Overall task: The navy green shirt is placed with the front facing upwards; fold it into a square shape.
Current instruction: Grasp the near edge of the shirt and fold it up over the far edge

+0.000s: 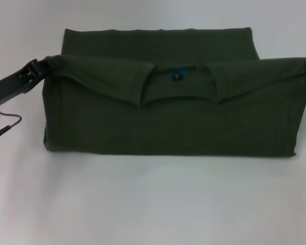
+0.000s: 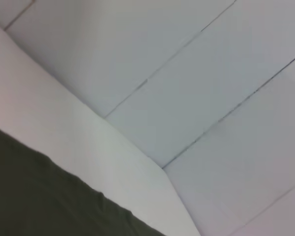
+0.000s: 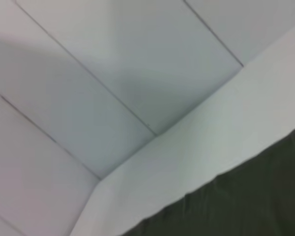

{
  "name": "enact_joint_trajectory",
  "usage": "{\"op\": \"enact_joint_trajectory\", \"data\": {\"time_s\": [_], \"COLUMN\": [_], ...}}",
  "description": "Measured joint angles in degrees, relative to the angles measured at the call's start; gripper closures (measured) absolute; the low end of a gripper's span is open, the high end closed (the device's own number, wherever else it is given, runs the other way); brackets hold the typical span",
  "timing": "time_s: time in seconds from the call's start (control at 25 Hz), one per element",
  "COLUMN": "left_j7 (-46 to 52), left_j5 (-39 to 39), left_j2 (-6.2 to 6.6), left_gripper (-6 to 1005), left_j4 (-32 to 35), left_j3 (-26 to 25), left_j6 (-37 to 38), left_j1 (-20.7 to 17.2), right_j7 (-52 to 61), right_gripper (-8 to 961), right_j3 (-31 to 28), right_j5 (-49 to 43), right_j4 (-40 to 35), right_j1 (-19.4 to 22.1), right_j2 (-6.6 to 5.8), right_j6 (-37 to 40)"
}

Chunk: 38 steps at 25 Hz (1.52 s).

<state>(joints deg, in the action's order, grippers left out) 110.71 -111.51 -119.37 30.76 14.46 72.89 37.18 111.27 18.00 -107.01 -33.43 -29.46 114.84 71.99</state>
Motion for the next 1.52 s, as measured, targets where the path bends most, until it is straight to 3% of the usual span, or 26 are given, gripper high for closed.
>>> {"op": "enact_joint_trajectory", "data": {"time_s": [0.68,1.04,1.52], "left_j7": [-12.07,-19.84,-34.33], "left_j5": [4.83,9.36,18.29], "left_j2": [-3.68,-4.55,-4.56], "left_gripper": [958,959,958], "left_j4": [-2.47,-5.67,-10.76], "left_j3": [0.13,0.13,0.12], "left_j6": [-15.63,-21.46,-27.99], "left_j1": [4.06,5.22,7.92], "right_j7": [-2.14,-3.78,-3.89], "right_gripper": [914,914,914], "right_j3": [5.86,8.40,9.34], "right_j5": [0.83,0.84,0.77], "right_j4": [0.12,0.11,0.16], "right_j1": [-3.23,-5.63,-7.27], "right_j2": [2.62,3.86,4.67], "right_j6": [-15.26,-21.52,-26.42]}}
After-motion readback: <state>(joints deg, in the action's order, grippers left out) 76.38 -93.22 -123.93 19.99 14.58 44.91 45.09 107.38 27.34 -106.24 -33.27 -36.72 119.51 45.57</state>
